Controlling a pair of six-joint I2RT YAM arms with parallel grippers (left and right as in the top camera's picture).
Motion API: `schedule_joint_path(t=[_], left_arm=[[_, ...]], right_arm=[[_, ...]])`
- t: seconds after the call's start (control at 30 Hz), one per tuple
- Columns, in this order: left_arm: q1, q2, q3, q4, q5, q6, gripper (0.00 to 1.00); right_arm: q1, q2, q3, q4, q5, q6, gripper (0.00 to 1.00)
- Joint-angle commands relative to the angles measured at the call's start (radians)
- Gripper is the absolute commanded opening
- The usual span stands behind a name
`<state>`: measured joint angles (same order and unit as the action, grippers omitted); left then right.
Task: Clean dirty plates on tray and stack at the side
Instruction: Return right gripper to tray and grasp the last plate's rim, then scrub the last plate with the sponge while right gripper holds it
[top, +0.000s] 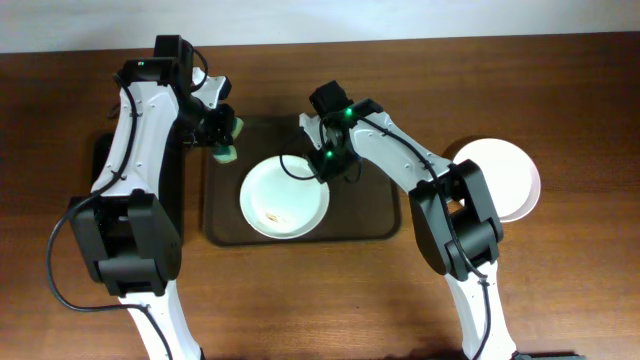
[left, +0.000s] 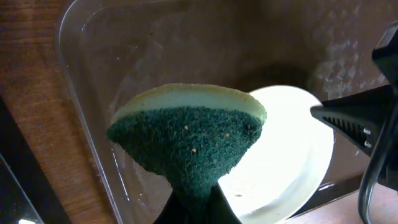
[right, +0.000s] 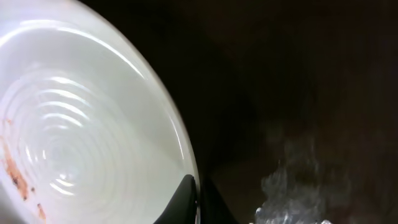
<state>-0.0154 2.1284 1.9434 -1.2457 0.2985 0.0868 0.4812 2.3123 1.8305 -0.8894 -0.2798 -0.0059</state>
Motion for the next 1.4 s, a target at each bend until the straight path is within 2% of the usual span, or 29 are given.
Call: schedule_joint_path(t=[0.0, 0.07, 0.1, 0.23, 0.37, 0.47, 0.63, 0.9, 1.03, 1.13, 1.23, 1.37], left_arm=[[0.002, 0.003, 0.021, 0.000, 0.000, 0.016, 0.01], [0.002, 0.003, 0.021, 0.000, 0.000, 0.016, 0.01], [0.002, 0.003, 0.021, 0.000, 0.000, 0.016, 0.01], [0.002, 0.003, 0.021, 0.001, 0.000, 0.016, 0.01], [0.002, 0.003, 0.021, 0.006, 0.000, 0.016, 0.01], [0.002, 0.003, 0.021, 0.007, 0.000, 0.016, 0.01], [0.002, 0.003, 0.021, 0.007, 0.000, 0.016, 0.01], [0.002, 0.003, 0.021, 0.008, 0.000, 0.016, 0.01], [0.002, 0.003, 0.021, 0.008, 0.000, 0.016, 0.01], [0.002, 0.003, 0.021, 0.008, 0.001, 0.016, 0.01], [0.002, 0.003, 0.021, 0.008, 0.000, 0.016, 0.01], [-0.024, 0.003, 0.019, 0.005, -0.005, 0.016, 0.01]], right_arm=[[-0.024, 0.021, 0.003, -0.070, 0.032, 0.392, 0.04], [-0.029, 0.021, 0.003, -0.137, 0.072, 0.554, 0.04], [-0.028, 0.021, 0.003, -0.157, 0.074, 0.578, 0.04], [-0.028, 0.021, 0.003, -0.214, 0.081, 0.611, 0.04], [-0.031, 0.004, 0.009, -0.189, 0.076, 0.573, 0.04], [-0.044, -0.011, 0.066, -0.177, 0.077, 0.513, 0.21], [-0.046, -0.011, 0.100, -0.123, 0.085, 0.451, 0.30], [-0.044, 0.020, 0.081, -0.124, 0.126, 0.375, 0.28], [-0.042, 0.029, 0.061, -0.152, 0.104, 0.349, 0.20], [-0.042, 0.034, 0.019, -0.139, 0.103, 0.351, 0.18], [-0.042, 0.034, -0.005, -0.123, 0.103, 0.355, 0.05], [-0.042, 0.034, -0.006, -0.088, 0.103, 0.436, 0.04]])
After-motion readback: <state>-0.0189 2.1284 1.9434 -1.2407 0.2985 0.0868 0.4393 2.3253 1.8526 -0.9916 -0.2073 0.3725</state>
